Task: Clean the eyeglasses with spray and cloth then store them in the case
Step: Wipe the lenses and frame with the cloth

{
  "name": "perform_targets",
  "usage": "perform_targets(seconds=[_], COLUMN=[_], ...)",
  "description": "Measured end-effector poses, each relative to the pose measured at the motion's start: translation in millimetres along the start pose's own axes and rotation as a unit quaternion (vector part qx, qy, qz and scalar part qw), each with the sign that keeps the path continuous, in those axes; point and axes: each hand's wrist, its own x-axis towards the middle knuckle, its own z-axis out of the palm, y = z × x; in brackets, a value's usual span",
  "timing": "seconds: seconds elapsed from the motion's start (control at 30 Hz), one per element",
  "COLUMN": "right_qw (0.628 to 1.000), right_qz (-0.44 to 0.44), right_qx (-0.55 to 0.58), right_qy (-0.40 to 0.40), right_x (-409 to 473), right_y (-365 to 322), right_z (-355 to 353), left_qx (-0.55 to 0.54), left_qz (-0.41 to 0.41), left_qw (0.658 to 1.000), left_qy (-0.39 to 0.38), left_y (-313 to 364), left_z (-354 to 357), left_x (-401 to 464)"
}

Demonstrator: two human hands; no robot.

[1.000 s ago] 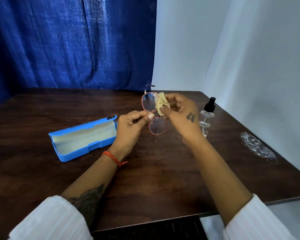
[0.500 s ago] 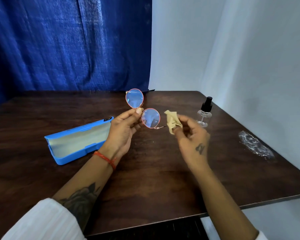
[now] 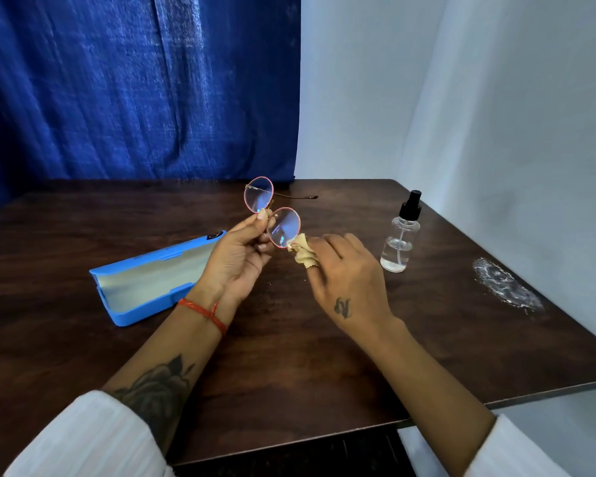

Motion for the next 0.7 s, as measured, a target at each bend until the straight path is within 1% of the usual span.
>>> perform_targets(seconds=[0.1,0.23,0.37,0.43,0.57,0.63,0.7], right_qw=[1.000,0.997,0.993,0.990,0.991,0.989,0.986], right_qz=[-0.004,-0.030,-0.063,-0.064,-0.010,0.044,0.107], right_qx=[-0.021,-0.045,-0.080,-0.096,-0.090,-0.084,-0.066], right_qy=[-0.017,-0.047,-0.065,-0.077,-0.102,-0.116,-0.113], right_x=[-5,-9,-13,-15,-15,-14,-11], right_y=[15,33,51,59,70,74,74], right_z=[-1,-4,-11,-14,-21,-26,-34], left_qx=[-0.048,-0.072,-0.078,-0.065,-0.044,-0.037,-0.023], left_qz=[-0.015,-0.034,-0.048,-0.053,-0.059,-0.059,-0.058], left_qw=[0.999,0.997,0.996,0.996,0.997,0.998,0.998], left_qy=[0.020,0.024,0.019,0.013,-0.004,-0.009,-0.031], left_y=[6,11,16,15,14,17,18], left_z=[-2,-3,-5,-6,-6,-8,-9], left_x=[0,-2,-3,-3,-3,-3,-3])
